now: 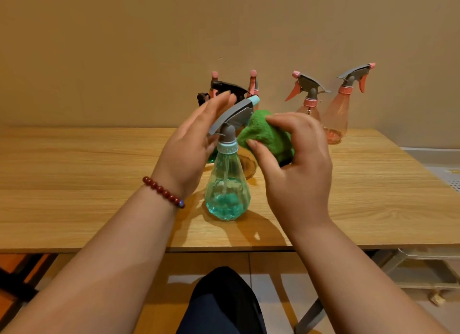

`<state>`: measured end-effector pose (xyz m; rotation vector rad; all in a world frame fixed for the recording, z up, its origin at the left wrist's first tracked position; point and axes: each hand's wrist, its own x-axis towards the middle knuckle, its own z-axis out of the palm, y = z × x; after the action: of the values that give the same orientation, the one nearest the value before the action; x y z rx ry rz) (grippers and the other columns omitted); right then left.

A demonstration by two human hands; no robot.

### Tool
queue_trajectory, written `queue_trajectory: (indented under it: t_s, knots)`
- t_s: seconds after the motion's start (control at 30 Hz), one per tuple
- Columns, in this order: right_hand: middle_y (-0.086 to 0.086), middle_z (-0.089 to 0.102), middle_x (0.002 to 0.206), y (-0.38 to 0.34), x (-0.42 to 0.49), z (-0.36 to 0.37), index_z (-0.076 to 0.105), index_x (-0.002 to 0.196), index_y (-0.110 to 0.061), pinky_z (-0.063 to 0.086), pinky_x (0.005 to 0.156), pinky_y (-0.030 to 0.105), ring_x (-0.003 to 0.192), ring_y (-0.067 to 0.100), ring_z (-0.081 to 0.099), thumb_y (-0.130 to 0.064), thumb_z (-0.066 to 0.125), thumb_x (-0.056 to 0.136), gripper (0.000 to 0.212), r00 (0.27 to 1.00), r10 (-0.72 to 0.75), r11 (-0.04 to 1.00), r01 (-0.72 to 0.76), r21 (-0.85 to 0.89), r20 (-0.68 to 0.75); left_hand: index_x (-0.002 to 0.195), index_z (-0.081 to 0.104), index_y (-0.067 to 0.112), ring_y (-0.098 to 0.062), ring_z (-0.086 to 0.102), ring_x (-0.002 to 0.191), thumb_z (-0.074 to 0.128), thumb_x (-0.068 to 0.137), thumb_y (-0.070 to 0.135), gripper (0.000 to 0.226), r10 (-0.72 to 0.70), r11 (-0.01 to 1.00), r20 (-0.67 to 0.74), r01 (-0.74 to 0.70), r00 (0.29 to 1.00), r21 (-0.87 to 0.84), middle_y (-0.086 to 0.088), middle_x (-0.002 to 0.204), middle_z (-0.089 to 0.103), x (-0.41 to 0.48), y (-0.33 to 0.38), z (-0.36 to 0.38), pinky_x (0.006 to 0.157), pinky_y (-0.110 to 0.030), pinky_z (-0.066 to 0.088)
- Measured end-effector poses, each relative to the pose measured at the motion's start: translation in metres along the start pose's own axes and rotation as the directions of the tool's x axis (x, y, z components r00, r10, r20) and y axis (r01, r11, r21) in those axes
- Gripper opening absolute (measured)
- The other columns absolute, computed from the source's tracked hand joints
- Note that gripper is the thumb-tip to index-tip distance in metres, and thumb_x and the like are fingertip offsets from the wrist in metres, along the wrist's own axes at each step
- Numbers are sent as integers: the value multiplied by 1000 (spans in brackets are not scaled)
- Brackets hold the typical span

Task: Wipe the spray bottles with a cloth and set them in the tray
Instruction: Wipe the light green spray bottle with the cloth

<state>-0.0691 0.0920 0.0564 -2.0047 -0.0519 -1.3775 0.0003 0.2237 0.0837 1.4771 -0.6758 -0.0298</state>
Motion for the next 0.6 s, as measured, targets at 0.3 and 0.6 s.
queue_trajectory:
  t_s: [0.3,0.6]
  knots:
    - [4,65,102,8,1,30,71,106,-7,49,87,26,97,15,60,-6,69,85,21,999,-33,999,33,12,-28,117,61,22,-8,65,107,29,105,18,35,-34,958,30,41,999,-283,5,109,72,4,-9,12,82,-18,50]
    - [-16,62,95,10,9,10,71,101,-16,43,85,10,94,-4,57,-6,67,85,19,996,24,995,-32,89,86,118,62,33,-11,59,118,32,103,27,34,-14,975,22,19,1000,-223,2,124,66,3,-15,12,96,-30,48]
